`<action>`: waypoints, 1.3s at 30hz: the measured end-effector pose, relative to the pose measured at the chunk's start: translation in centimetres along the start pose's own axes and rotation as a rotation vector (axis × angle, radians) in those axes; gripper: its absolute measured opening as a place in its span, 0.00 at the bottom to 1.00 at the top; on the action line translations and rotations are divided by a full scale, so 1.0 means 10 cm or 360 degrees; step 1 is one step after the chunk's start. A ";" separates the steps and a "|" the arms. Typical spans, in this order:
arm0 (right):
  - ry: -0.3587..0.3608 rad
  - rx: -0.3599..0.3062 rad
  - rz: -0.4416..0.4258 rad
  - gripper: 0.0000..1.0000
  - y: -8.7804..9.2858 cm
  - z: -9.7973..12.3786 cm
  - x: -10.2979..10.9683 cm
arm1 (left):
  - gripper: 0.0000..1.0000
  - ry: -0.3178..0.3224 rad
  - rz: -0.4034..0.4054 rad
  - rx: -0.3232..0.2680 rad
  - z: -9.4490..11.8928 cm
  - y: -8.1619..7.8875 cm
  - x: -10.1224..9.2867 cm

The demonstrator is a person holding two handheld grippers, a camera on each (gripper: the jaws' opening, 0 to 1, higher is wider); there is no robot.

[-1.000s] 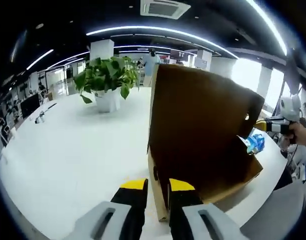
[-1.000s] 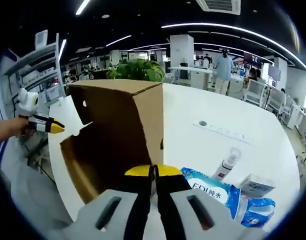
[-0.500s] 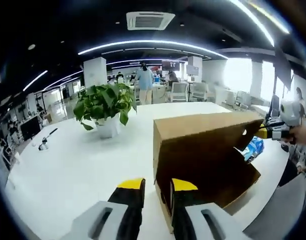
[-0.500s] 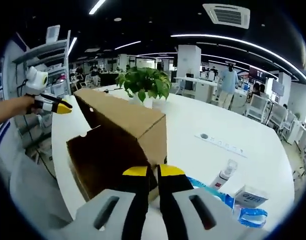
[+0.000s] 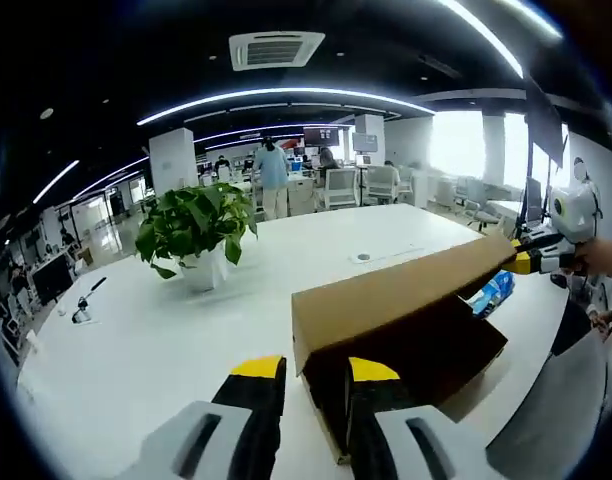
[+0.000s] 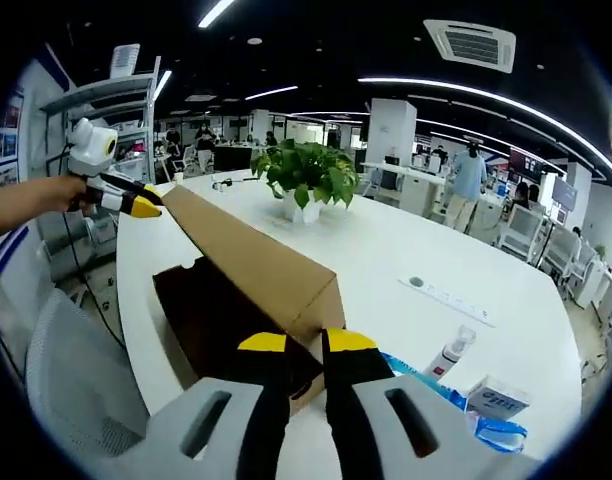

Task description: Operate the shoe box by opening the lid, removing the specified soft item, and placing it in the target area until the item is outside and the box remains undamaged.

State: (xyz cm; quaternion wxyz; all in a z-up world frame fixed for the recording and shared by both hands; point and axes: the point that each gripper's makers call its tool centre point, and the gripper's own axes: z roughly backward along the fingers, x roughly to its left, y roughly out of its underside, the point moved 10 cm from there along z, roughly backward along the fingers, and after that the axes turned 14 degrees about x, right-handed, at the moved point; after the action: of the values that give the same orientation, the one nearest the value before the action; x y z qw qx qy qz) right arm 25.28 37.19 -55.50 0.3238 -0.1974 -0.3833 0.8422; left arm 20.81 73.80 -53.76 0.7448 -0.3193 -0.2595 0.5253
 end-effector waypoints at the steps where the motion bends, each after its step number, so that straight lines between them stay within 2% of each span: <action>1: -0.0003 0.0002 0.0005 0.11 0.01 0.00 0.01 | 0.24 0.0007 -0.0010 0.0004 0.00 0.01 -0.01; 11: -0.0048 0.0038 0.0028 0.15 0.14 0.02 0.12 | 0.24 0.0052 -0.0092 0.0058 0.00 0.10 -0.09; 39: -0.0146 0.0153 0.0073 0.26 0.42 -0.05 0.34 | 0.28 0.0117 -0.0120 0.0218 -0.09 0.44 -0.20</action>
State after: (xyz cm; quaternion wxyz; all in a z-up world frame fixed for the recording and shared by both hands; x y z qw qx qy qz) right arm 21.51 37.74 -59.32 0.2955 -0.1515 -0.3523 0.8750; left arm 18.13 72.84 -57.81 0.7932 -0.2768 -0.2072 0.5014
